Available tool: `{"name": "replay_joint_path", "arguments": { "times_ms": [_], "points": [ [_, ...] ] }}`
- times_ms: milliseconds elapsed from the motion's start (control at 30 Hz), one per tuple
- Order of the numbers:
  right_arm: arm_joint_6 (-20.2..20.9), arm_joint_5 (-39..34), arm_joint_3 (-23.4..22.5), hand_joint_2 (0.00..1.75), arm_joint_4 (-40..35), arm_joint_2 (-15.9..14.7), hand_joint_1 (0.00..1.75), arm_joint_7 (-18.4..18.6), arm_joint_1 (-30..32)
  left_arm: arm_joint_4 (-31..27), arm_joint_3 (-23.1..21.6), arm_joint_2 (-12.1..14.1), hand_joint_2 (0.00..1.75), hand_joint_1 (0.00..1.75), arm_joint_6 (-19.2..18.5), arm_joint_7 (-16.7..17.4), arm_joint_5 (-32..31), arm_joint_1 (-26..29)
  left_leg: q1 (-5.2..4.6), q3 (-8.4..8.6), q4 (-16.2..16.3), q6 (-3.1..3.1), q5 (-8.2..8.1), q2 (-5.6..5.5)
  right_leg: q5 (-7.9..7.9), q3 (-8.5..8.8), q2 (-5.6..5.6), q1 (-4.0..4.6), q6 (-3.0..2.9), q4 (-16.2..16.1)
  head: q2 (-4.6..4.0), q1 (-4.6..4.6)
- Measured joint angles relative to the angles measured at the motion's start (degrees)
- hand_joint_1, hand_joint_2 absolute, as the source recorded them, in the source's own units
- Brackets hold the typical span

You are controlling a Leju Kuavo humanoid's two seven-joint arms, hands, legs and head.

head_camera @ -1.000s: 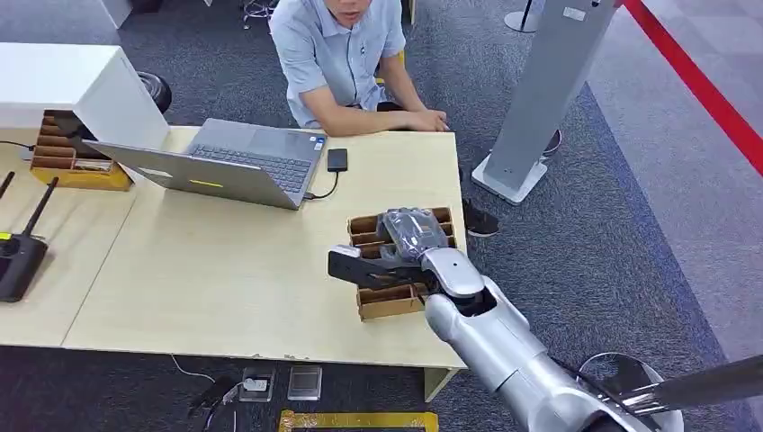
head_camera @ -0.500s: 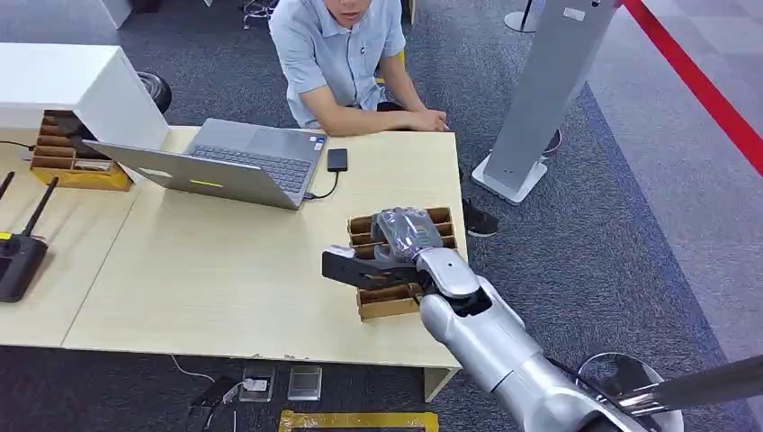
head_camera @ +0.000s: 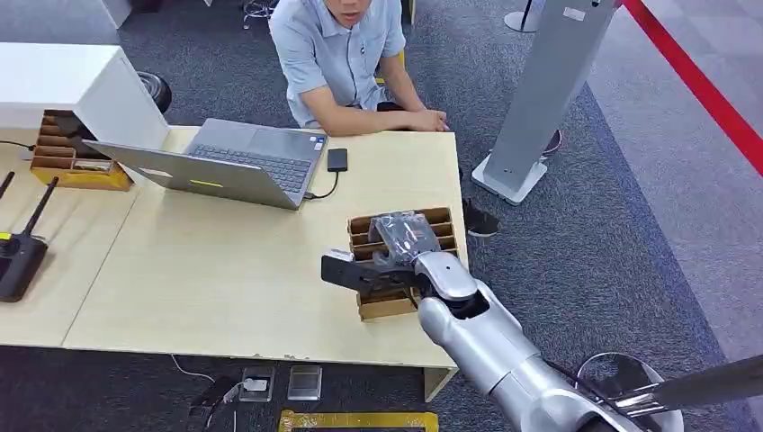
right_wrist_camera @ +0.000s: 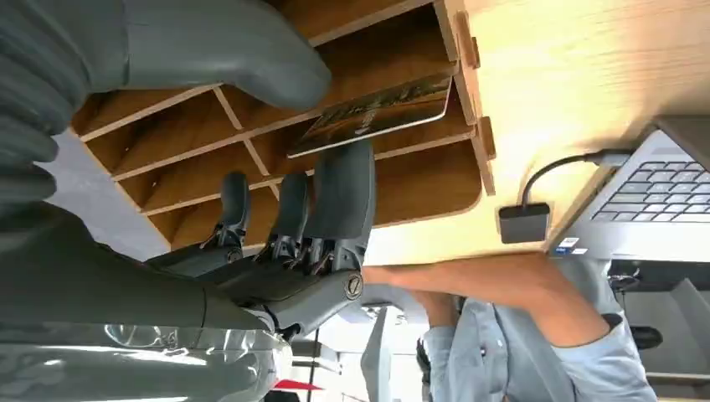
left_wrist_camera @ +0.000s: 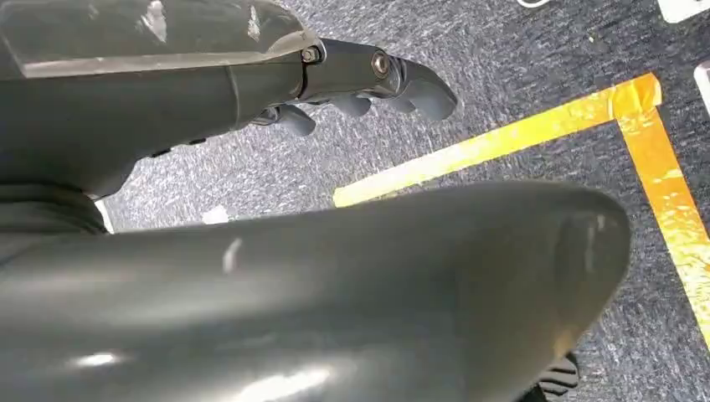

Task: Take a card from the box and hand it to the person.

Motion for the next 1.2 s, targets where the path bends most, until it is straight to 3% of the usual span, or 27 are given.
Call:
{"name": "replay_joint_path", "arguments": {
  "times_ms": [33,67,300,467,567,600,1200],
  "points": [
    [0.0,0.0,0.0,1.75,0.1,0.0,1.03,0.0,0.0,0.0,0.0,0.0,0.0,0.0,0.0,0.0,0.0,0.0,0.0,0.0,0.0,0.0,0.0,0.0,0.0,0.0,0.0,0.0,0.0,0.0,0.0,0.02],
    [0.0,0.0,0.0,1.75,0.2,0.1,1.22,-0.1,0.0,0.0,0.0,0.0,0.0,0.0,0.0,0.0,0.0,0.0,0.0,0.0,0.0,0.0,0.0,0.0,0.0,0.0,0.0,0.0,0.0,0.0,0.0,0.0],
    [-0.5,-0.2,0.0,1.75,0.8,0.5,1.38,-0.4,0.0,0.0,0.0,0.0,0.0,0.0,0.0,0.0,0.0,0.0,0.0,0.0,0.0,0.0,0.0,0.0,0.0,0.0,0.0,0.0,0.0,0.0,0.0,0.0],
    [-0.6,-0.2,0.0,1.75,0.9,0.5,1.64,-0.4,0.0,0.0,0.0,0.0,0.0,0.0,0.0,0.0,0.0,0.0,0.0,0.0,0.0,0.0,0.0,0.0,0.0,0.0,0.0,0.0,0.0,0.0,0.0,0.0],
    [-0.9,-0.2,0.0,1.75,0.9,0.5,1.71,-0.2,0.0,0.0,0.0,0.0,0.0,0.0,0.0,0.0,0.0,0.0,0.0,0.0,0.0,0.0,0.0,0.0,0.0,0.0,0.0,0.0,0.0,0.0,0.0,0.0],
    [-1.1,-0.2,0.0,1.75,0.9,0.5,1.68,0.0,0.0,0.0,0.0,0.0,1.75,0.0,0.0,0.0,0.0,0.0,0.0,0.0,0.0,0.0,0.0,0.0,0.0,0.0,0.0,0.0,0.0,0.0,0.0,0.02],
    [-3.7,0.0,-1.1,1.75,-1.2,-0.1,1.68,1.3,-0.1,0.0,0.0,-0.1,1.75,0.0,1.0,-0.6,-0.1,0.1,0.0,0.01,0.0,0.0,0.0,0.01,0.0,0.0,0.0,0.0,0.0,0.0,0.0,0.0]
  ]
}}
